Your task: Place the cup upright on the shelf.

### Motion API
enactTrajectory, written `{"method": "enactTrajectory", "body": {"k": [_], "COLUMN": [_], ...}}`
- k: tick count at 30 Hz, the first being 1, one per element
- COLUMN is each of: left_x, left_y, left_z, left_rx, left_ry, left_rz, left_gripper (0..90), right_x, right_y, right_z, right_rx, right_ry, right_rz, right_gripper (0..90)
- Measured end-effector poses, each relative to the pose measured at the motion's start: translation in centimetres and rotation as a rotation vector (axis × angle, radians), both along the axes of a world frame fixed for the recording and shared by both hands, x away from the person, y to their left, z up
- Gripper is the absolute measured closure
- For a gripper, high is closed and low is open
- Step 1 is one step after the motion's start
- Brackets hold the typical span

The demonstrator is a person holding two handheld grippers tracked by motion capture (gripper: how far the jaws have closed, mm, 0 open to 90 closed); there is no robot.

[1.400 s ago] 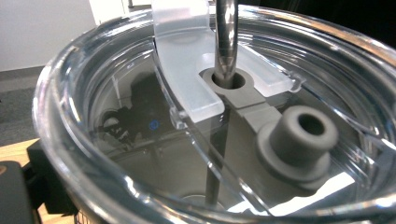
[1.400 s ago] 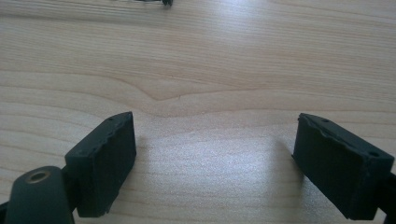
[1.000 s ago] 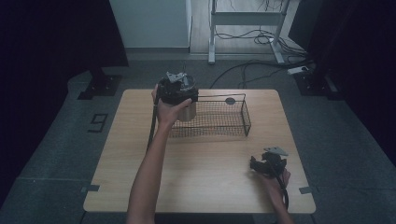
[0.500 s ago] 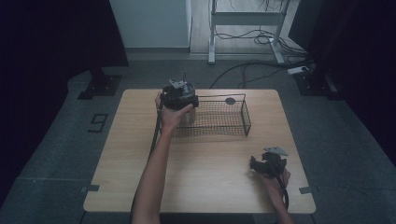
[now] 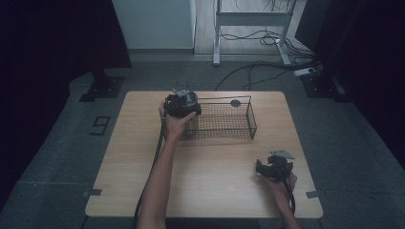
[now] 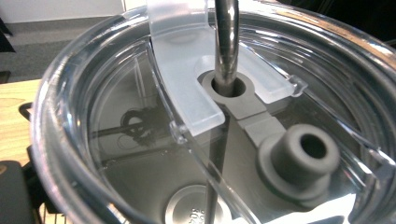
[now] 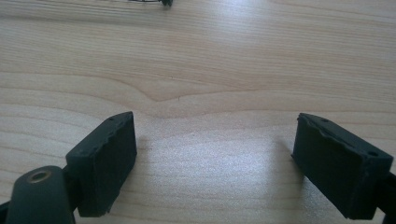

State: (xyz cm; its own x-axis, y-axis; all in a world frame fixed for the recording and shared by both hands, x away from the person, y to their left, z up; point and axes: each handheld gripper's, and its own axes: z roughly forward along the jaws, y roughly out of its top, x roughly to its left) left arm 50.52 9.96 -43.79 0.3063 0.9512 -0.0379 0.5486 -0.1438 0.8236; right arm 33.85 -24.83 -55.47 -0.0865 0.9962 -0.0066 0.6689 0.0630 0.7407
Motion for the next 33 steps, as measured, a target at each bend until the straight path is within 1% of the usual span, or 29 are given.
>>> {"method": "enactTrajectory", "body": {"k": [3, 10, 13, 19, 20, 23, 29, 32, 33], "left_x": [0.1, 0.1, -0.1, -0.7, -0.8, -0.9, -0.9, -1.0, -1.0], "left_y": [-0.2, -0.4, -0.3, 0.1, 0.2, 0.4, 0.3, 0.3, 0.4], "left_z": [-0.4, -1.6, -1.8, -2.2, -2.2, -2.3, -2.3, -2.3, -2.1], "left_rx": [0.014, 0.031, 0.023, 0.024, 0.013, 0.002, 0.009, 0.003, -0.003], "left_ry": [0.007, 0.024, 0.016, 0.000, -0.002, -0.001, -0.007, -0.004, 0.003], "left_rz": [-0.004, -0.003, -0.002, -0.028, -0.025, -0.026, -0.023, -0.023, -0.032], "left_gripper": [3.3, 3.3, 3.2, 3.2, 3.3, 3.1, 3.0, 2.8, 2.0], "right_x": [0.0, 0.0, 0.0, 0.0, 0.0, 0.0, 0.0, -0.1, 0.0], "right_y": [0.0, 0.0, 0.0, 0.1, 0.1, 0.1, 0.1, 0.1, 0.1], "right_z": [0.0, 0.0, 0.0, 0.0, 0.0, 0.0, 0.0, 0.0, 0.0], "right_rx": [0.001, -0.002, -0.001, -0.005, -0.007, -0.010, -0.010, -0.011, -0.011], "right_ry": [0.001, -0.001, 0.000, -0.004, -0.005, -0.006, -0.006, -0.005, -0.004], "right_rz": [0.000, 0.000, 0.000, 0.000, 0.000, 0.001, 0.001, 0.001, 0.000], "right_gripper": [13.2, 13.3, 13.3, 13.3, 13.3, 13.3, 13.3, 13.4, 13.4]}}
